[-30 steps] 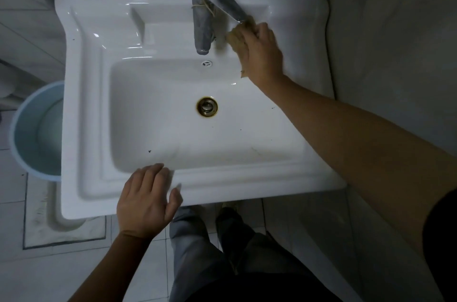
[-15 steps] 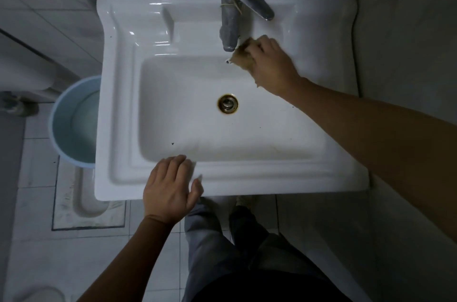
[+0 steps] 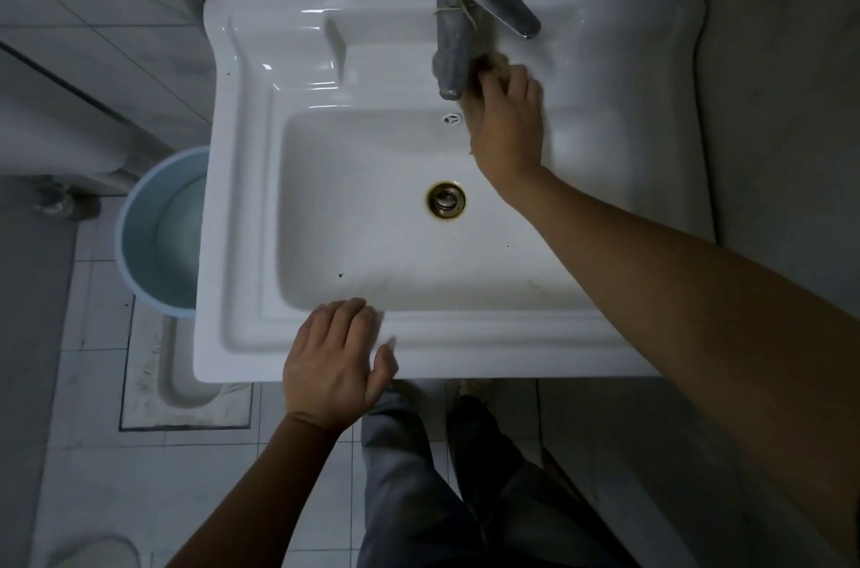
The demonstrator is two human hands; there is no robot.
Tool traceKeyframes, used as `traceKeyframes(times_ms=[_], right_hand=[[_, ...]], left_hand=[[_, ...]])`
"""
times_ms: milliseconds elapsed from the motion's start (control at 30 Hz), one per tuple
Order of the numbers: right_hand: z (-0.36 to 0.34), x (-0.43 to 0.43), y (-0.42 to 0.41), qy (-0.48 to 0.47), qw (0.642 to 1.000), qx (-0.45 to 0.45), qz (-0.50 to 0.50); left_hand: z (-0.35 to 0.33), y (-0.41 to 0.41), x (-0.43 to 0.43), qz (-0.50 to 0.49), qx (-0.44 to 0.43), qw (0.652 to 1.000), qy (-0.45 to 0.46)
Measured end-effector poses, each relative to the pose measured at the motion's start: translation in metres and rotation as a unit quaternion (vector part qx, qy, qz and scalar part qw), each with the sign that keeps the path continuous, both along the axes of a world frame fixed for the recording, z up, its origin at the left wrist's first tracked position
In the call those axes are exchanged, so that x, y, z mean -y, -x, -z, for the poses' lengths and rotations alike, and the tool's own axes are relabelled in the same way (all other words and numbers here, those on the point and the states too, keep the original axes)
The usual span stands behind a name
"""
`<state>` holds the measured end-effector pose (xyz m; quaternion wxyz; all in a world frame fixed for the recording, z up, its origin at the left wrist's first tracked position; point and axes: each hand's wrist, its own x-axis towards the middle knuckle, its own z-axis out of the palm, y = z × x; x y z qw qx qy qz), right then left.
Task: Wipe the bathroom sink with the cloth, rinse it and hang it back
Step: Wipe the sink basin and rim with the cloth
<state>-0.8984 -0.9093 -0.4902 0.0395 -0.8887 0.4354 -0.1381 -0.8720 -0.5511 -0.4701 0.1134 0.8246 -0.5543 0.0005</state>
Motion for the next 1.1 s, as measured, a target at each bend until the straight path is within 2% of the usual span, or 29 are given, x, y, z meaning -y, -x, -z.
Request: traceKeyframes(times_ms=[67, 167, 267, 333, 567, 833, 1000, 1100], right_hand=[[0.004, -0.015, 0.012, -0.037, 0.998, -0.011, -0.054], [0.012, -0.055, 0.039, -0.148, 0.976, -0.047, -0.153], [0.018, -0.089, 0.076, -0.266, 0.953, -0.048, -0.136], [0.015, -0.105, 0.097, -0.300, 0.948, -0.027, -0.107], [-0.017, -0.134, 0.148, -0.306, 0.950, 0.023, -0.061], [-0.038, -0.163, 0.158, -0.275, 0.959, -0.043, -0.048], [-0.052, -0.175, 0.162, -0.167, 0.979, -0.112, -0.039], [-0.060, -0.180, 0.168, -0.149, 0.981, -0.123, -0.021]], left_hand=[[0.000, -0.001, 0.001, -0.001, 0.000, 1.000, -0.008], [0.001, -0.001, 0.000, -0.003, -0.002, 1.000, -0.020], [0.002, 0.000, -0.002, -0.006, -0.003, 1.000, -0.015], [0.002, 0.000, -0.002, -0.005, -0.003, 1.000, -0.011], [-0.002, 0.000, -0.004, -0.003, -0.019, 0.999, -0.032], [-0.021, 0.003, -0.007, 0.002, -0.085, 0.994, -0.073], [-0.028, 0.002, -0.031, 0.010, -0.094, 0.993, -0.077], [-0.029, -0.002, -0.043, 0.013, -0.085, 0.993, -0.077]])
